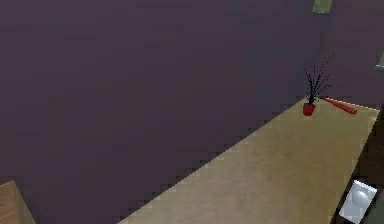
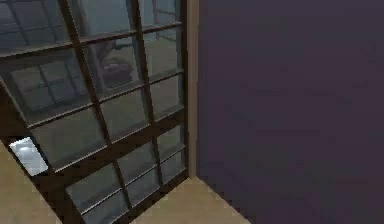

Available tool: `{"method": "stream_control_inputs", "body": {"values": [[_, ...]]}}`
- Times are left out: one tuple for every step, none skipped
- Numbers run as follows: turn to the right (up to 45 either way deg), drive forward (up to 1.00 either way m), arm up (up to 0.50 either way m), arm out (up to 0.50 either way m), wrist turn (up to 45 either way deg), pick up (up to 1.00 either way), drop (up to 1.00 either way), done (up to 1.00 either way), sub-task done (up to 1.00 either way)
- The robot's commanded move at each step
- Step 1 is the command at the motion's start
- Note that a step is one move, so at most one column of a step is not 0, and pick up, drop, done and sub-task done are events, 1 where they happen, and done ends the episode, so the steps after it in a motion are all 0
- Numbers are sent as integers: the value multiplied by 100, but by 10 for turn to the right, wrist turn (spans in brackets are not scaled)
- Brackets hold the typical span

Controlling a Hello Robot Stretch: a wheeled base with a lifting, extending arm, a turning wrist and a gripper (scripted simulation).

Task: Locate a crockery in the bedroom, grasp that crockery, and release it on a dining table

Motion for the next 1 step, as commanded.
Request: {"method": "stream_control_inputs", "body": {"values": [[120, 0, 0, 0, 0, 0, 0, 0, 0]]}}
